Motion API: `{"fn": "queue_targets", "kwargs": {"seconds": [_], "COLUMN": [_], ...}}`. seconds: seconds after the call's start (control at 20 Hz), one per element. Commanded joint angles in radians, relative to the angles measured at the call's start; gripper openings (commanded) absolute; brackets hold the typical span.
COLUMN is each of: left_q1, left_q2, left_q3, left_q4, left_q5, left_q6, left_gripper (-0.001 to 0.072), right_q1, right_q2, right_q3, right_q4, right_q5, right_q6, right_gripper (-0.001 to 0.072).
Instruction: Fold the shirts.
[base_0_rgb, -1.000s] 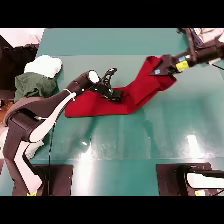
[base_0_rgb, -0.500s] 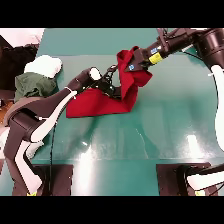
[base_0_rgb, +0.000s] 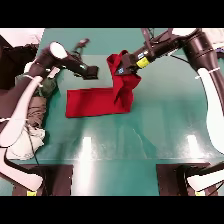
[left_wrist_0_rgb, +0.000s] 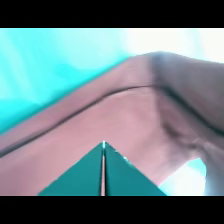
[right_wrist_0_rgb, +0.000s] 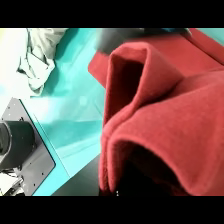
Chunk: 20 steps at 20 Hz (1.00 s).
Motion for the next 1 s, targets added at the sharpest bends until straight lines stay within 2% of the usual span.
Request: {"fn": "queue_targets", "kwargs": {"seconds": [0.0, 0.35, 0.4, 0.45, 0.5, 0.6, 0.8, 0.95], "left_q1": [0.123, 0.236, 0.236, 0.236, 0.236, 0.236, 0.236, 0.236], "left_q2": [0.118, 0.257, 0.261, 0.261, 0.260, 0.260, 0.260, 0.259], "left_q3": [0.001, 0.001, 0.001, 0.001, 0.001, 0.001, 0.001, -0.003], "left_q4": [0.057, 0.059, 0.059, 0.059, 0.059, 0.060, 0.060, 0.060], "left_q5": [-0.091, -0.150, -0.155, -0.167, -0.180, -0.203, -0.236, -0.235], "left_q6": [0.041, 0.051, 0.051, 0.051, 0.051, 0.059, 0.075, 0.075], "left_gripper": [0.0026, 0.0027, 0.0026, 0.0027, 0.0027, 0.0027, 0.0027, 0.0027], "right_q1": [0.066, 0.256, 0.284, 0.307, 0.323, 0.317, 0.193, 0.057], "right_q2": [-0.053, -0.303, -0.332, -0.347, -0.345, -0.307, -0.164, -0.047], "right_q3": [-0.002, 0.097, 0.096, 0.087, 0.068, 0.045, -0.067, -0.271], "right_q4": [0.000, 0.016, 0.046, 0.087, 0.119, 0.111, 0.011, -0.052], "right_q5": [-0.066, -0.309, -0.373, -0.444, -0.517, -0.530, -0.298, -0.262], "right_q6": [-0.024, -0.153, -0.204, -0.234, -0.241, -0.240, -0.236, -0.207], "right_gripper": [0.0013, 0.0025, 0.0207, 0.0445, 0.0586, 0.0590, 0.0590, 0.0589]}}
